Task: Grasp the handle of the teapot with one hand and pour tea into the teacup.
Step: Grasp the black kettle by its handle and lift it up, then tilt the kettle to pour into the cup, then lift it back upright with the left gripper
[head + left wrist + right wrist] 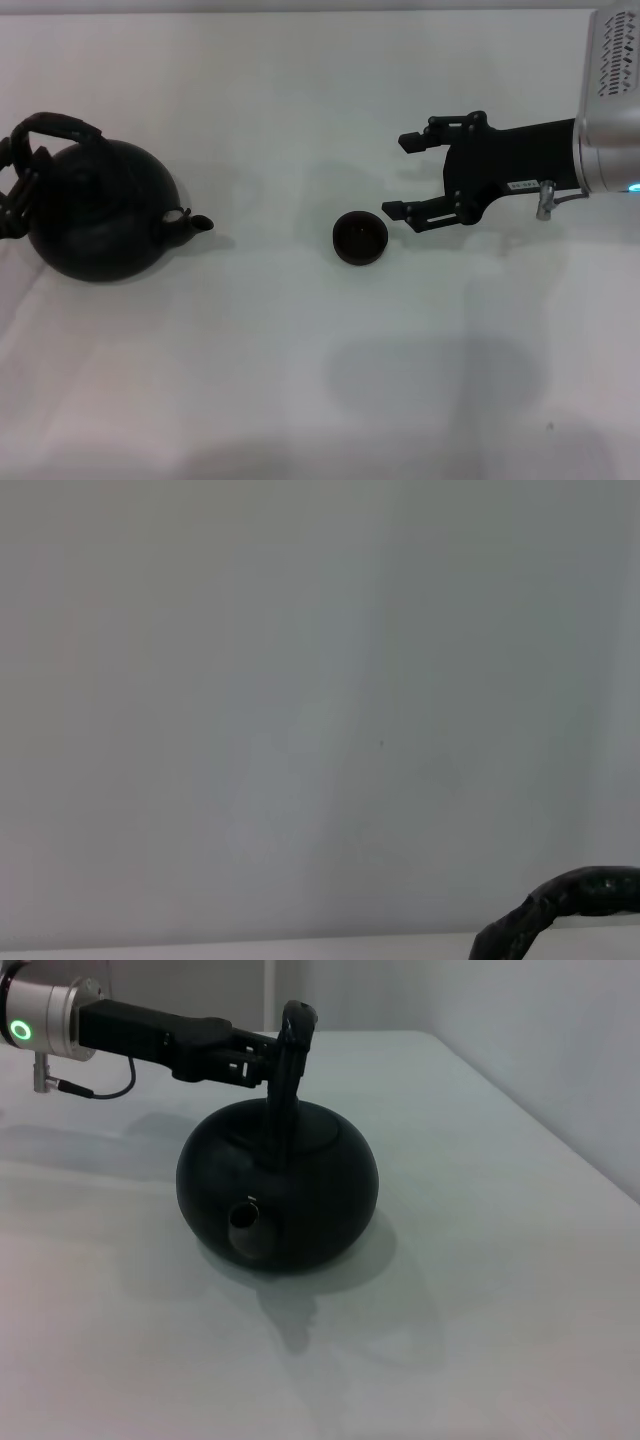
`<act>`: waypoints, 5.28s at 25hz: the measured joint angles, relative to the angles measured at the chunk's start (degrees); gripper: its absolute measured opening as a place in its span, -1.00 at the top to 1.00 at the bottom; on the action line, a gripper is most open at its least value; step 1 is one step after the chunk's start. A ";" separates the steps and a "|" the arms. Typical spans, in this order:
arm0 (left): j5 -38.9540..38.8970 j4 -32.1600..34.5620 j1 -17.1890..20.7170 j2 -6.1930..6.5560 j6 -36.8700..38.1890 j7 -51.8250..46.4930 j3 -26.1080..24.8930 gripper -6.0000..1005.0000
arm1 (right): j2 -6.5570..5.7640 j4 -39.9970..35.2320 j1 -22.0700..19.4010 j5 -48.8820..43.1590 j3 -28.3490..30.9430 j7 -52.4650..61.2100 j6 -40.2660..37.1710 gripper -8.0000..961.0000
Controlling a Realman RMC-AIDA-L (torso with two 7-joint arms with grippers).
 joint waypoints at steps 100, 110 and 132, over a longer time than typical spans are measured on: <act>117.94 90.81 0.45 -5.56 -28.92 -107.28 33.42 0.75 | -0.61 16.83 -5.14 24.70 29.58 -18.73 3.05 -0.80; 120.62 92.01 -1.79 -5.57 -26.39 -109.19 35.00 0.76 | -0.61 19.80 -4.84 24.25 29.18 -20.88 3.01 -0.80; 120.79 92.85 -7.80 -5.39 -18.93 -109.03 35.94 0.76 | -0.61 21.14 -4.75 24.17 29.09 -21.60 2.89 -0.80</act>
